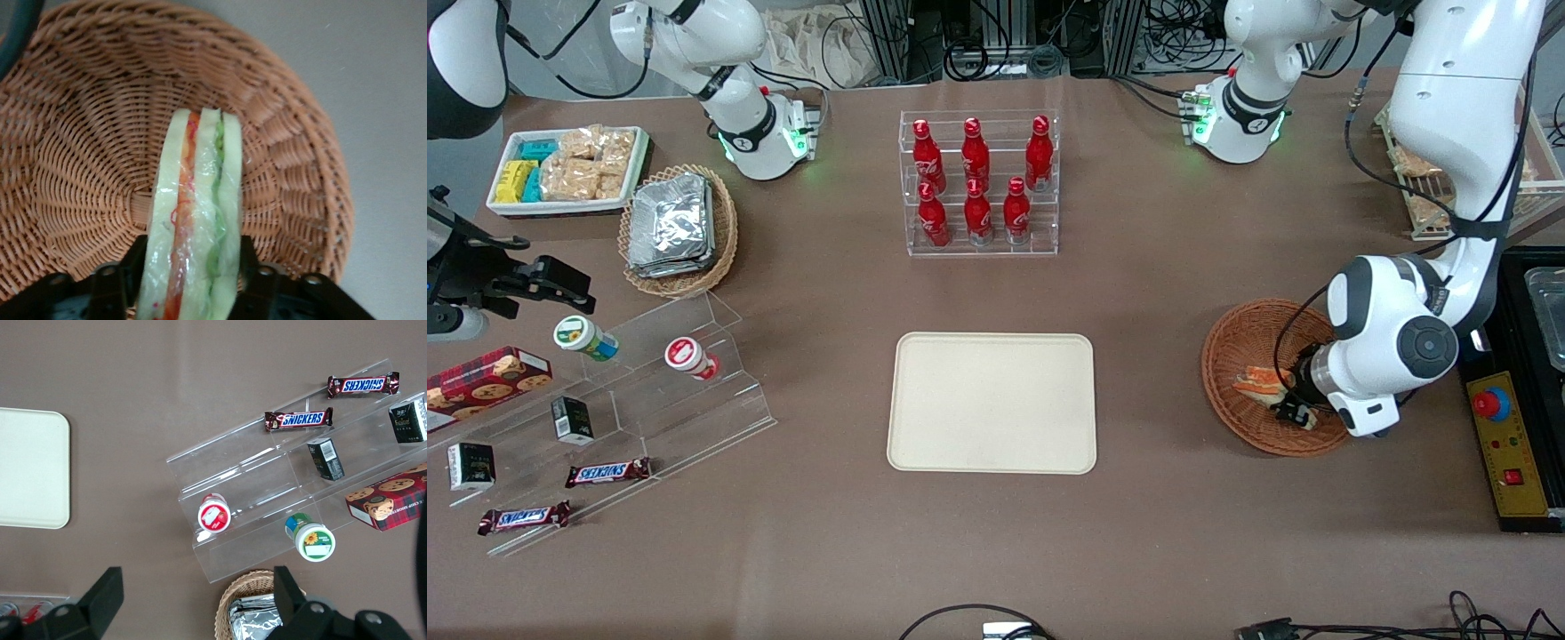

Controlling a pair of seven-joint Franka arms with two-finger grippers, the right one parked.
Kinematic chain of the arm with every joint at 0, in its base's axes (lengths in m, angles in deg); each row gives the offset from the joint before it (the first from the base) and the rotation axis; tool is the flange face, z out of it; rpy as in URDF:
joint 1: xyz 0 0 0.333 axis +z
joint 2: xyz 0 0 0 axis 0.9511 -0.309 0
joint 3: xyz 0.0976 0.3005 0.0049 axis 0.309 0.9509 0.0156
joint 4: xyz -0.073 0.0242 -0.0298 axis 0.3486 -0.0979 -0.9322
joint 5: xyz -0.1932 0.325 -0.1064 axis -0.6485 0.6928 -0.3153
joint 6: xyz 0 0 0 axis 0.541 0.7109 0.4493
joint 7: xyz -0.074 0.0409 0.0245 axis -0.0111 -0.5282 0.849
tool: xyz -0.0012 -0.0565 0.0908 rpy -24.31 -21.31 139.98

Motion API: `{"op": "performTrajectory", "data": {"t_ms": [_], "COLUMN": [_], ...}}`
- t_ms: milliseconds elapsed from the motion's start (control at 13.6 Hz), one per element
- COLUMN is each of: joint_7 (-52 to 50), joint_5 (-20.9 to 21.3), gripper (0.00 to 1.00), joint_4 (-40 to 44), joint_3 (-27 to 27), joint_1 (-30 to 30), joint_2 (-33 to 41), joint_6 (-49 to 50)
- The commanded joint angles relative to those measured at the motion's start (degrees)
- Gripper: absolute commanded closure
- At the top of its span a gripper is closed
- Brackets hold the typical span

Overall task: Place sandwich from basket to tray
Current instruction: 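Lower the left gripper onto the wrapped sandwich and close on it, then lift the sandwich out of the basket and carry it to the tray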

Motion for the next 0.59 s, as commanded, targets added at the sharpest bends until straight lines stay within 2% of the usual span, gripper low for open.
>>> {"op": "performTrajectory", "data": {"t_ms": [0, 368, 515], "joint_7": [-0.59, 0.20, 6.23], "joint_5": [1.17, 1.08, 1.08], "gripper": [1.00, 1.00, 1.00], "joint_4": [3.40, 16.30, 20.88], "joint_3": [-0.06, -1.80, -3.30], "joint_1": [-0.19, -1.58, -4.65], "joint_2": [0.79, 1.06, 1.06], "joint_6": [0.83, 16.01, 20.85]}}
